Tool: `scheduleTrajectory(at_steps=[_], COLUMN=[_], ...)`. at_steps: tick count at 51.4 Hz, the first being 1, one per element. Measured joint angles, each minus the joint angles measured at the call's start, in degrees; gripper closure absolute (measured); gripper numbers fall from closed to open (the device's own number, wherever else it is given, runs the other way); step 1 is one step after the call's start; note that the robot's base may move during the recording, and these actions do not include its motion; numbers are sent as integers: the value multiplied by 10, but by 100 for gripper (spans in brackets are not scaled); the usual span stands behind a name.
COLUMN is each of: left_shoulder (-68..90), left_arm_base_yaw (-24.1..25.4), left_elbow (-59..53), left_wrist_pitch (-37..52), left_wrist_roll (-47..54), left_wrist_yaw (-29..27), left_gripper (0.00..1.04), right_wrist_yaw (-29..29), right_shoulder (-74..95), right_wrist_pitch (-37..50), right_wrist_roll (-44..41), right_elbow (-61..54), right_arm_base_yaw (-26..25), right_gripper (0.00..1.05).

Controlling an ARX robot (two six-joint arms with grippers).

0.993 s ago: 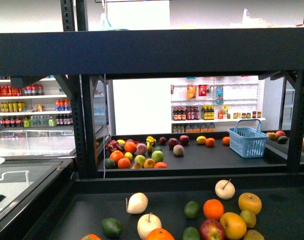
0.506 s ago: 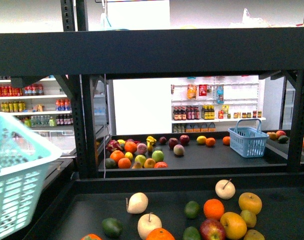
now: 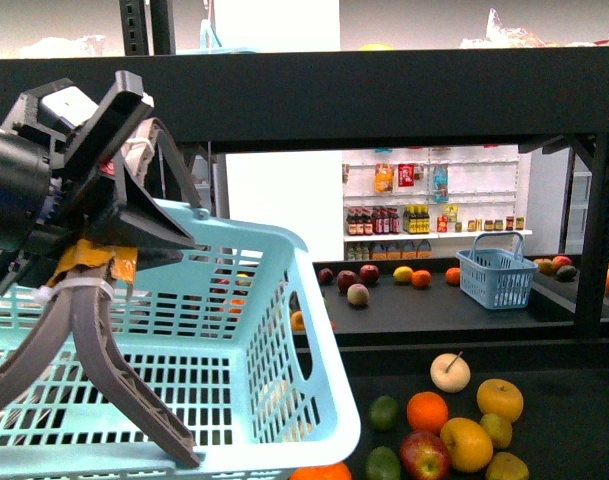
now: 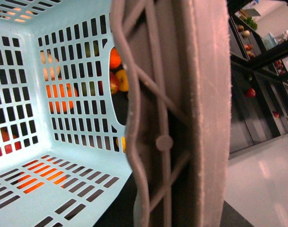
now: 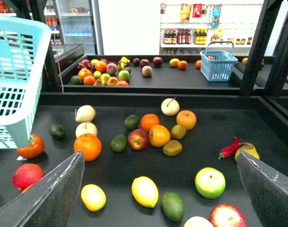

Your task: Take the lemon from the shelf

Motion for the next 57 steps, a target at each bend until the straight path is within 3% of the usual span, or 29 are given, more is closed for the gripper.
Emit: scheduleTrajectory(at_steps=[30,33,35,48,57], left_shoulder=[35,35,35,35,36], left_arm_base_yaw=[-13,-13,-13,-13,-14], left_elbow=[-19,-19,-19,-19,-19], left_wrist_pitch=[6,6,6,5,5], left_wrist_roll=[62,64,63,66,69], left_wrist_yaw=[9,9,8,9,8], left_gripper=[91,91,91,91,91], right_wrist_yaw=[3,97,104,3,-31], right_shoulder=[1,69,125,483,810], right_wrist_pitch=[-1,-94,-94,132,201], right_wrist_roll=[1,52,71,80,9], right_elbow=[0,40,55,157,309], right_arm_base_yaw=[0,26,27,-39,-52], right_gripper=[8,8,8,8,8])
